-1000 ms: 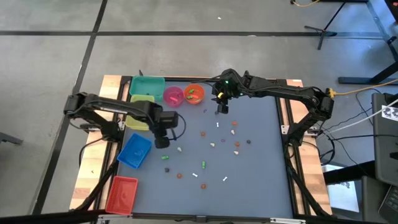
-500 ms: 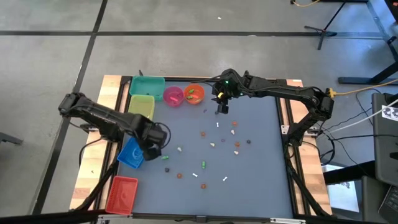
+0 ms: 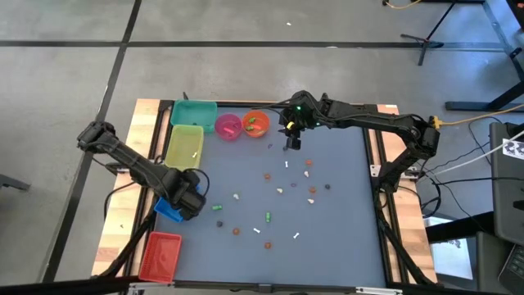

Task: Sort Halloween decoration
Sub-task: Put the yellow skull toy into the blue bin, then put the purple witch hat toy into the pink bin

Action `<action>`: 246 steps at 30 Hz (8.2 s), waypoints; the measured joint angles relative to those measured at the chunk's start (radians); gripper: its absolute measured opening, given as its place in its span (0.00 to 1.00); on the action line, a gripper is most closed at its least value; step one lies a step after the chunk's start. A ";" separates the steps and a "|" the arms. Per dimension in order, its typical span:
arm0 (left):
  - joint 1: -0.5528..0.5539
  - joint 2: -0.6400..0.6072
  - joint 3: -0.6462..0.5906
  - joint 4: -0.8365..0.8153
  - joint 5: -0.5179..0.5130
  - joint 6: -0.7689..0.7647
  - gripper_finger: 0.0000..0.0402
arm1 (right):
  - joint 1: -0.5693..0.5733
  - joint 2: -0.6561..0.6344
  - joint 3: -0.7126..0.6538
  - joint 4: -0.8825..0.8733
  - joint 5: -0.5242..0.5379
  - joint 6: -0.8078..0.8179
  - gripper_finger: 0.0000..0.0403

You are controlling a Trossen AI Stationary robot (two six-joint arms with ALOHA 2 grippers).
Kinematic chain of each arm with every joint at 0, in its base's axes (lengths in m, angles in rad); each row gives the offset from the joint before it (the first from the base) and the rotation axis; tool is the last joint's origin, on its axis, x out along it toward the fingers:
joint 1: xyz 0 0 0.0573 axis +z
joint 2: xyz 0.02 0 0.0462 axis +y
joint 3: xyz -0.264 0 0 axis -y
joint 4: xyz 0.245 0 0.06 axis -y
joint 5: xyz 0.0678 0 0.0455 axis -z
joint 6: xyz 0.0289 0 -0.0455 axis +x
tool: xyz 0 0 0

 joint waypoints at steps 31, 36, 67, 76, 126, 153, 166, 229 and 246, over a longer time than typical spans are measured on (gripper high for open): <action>-0.007 0.000 -0.001 -0.051 -0.089 -0.091 0.09 | 0.000 0.000 0.000 -0.053 0.000 0.000 0.34; -0.007 0.000 -0.001 -0.051 -0.089 -0.089 0.09 | 0.000 0.000 0.000 -0.052 0.000 0.000 0.34; 0.009 0.001 -0.001 0.425 -0.672 0.001 0.32 | 0.000 0.002 0.000 0.035 -0.139 -0.062 0.34; 0.125 0.001 -0.001 0.723 -0.675 0.471 0.32 | 0.000 0.050 0.001 0.072 -0.184 -0.165 0.34; 0.276 0.001 -0.001 0.860 -0.561 0.691 0.32 | -0.014 0.418 0.000 0.224 -0.087 -0.268 0.34; 0.276 0.001 -0.001 0.861 -0.561 0.691 0.32 | -0.014 0.420 0.000 0.262 -0.097 -0.161 0.34; 0.276 0.001 -0.001 0.861 -0.561 0.691 0.32 | -0.013 0.439 0.000 0.294 -0.095 -0.126 0.34; 0.275 0.001 -0.001 0.861 -0.563 0.692 0.32 | -0.013 0.440 0.090 0.221 -0.102 -0.095 0.08; 0.276 0.001 -0.001 0.861 -0.565 0.719 0.32 | 0.034 0.438 0.269 0.325 -0.141 -0.098 0.08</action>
